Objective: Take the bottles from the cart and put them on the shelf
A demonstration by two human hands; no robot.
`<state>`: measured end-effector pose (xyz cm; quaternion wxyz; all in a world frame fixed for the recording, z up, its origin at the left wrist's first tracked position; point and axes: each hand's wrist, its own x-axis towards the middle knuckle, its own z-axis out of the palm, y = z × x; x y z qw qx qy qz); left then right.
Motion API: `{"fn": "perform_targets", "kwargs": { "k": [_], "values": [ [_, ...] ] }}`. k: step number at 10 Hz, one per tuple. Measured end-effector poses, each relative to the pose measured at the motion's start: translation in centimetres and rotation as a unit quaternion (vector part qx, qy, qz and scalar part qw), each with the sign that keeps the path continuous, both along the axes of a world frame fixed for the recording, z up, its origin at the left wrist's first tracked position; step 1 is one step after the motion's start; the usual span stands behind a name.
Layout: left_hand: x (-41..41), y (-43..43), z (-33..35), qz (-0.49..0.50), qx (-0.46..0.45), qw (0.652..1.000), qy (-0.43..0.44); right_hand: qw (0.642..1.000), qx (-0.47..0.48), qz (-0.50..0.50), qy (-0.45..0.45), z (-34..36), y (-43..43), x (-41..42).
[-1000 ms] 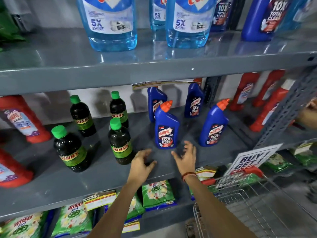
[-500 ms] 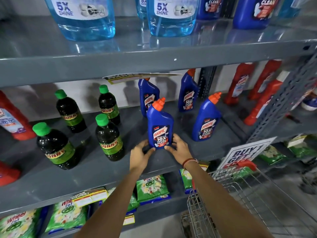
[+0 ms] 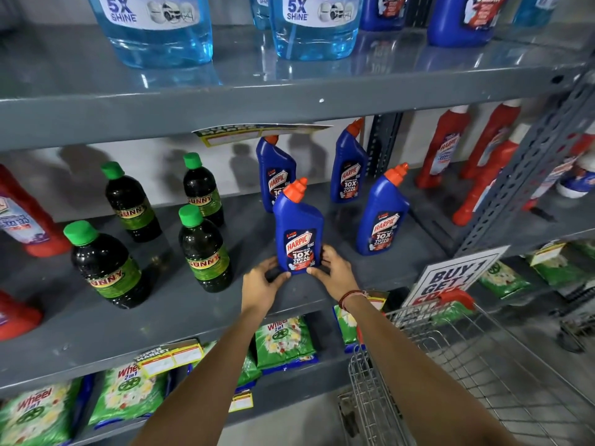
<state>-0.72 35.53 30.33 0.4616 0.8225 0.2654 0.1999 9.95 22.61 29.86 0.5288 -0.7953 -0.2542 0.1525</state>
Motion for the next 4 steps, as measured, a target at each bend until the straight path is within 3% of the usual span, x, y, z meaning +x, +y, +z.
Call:
{"fn": "perform_targets", "kwargs": {
  "k": [2,4],
  "values": [
    [-0.4,0.4,0.3,-0.025,-0.012,0.999,0.026,1.000,-0.018,-0.009,0.003,0.6,-0.1,-0.4],
    [-2.4,1.9,1.1,-0.047,0.017,0.996,0.069,0.990,-0.044,-0.097,-0.089,1.0,0.2,-1.7]
  ]
}}
